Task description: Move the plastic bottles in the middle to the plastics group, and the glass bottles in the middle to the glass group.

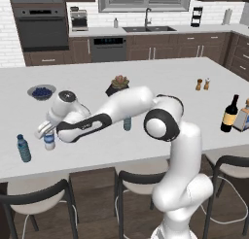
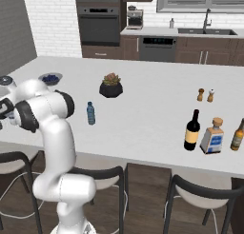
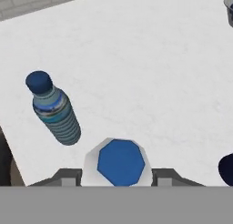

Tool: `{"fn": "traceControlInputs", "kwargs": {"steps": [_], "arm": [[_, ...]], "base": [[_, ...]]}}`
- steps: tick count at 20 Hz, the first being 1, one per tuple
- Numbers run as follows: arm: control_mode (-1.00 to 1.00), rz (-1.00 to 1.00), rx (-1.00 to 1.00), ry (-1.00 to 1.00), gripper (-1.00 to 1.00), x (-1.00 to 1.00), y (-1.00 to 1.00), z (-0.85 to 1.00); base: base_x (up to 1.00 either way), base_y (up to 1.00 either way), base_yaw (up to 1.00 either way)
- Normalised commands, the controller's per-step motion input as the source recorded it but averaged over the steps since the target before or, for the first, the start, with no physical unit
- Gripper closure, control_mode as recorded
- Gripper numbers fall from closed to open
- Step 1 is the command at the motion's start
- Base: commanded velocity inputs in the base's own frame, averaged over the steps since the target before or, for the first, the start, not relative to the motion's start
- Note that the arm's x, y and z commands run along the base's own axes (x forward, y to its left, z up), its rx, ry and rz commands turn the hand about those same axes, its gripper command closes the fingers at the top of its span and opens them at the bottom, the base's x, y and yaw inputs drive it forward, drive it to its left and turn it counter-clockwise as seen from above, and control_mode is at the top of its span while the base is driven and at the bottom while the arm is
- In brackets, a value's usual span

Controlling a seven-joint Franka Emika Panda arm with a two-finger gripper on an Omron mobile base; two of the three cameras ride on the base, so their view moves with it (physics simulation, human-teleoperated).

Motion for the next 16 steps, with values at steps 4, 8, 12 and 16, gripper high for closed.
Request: {"fn": "traceControlInputs", "kwargs": {"steps": [4, 8, 12, 16], "arm": [[-1.00, 0.00, 0.00, 0.00, 1.00, 0.18, 0.39, 0.00], [-1.00, 0.00, 0.00, 0.00, 1.00, 0.10, 0.28, -0.10], [-1.00, 0.01, 0.00, 0.00, 1.00, 0.19, 0.02, -0.51], [-1.00, 0.00, 0.00, -0.01, 1.00, 0.24, 0.00, -0.64]], "base": [[0.00, 0.00, 0.00], [0.00, 0.00, 0.00], [0.00, 0.00, 0.00], [0.00, 0.00, 0.00]]}}
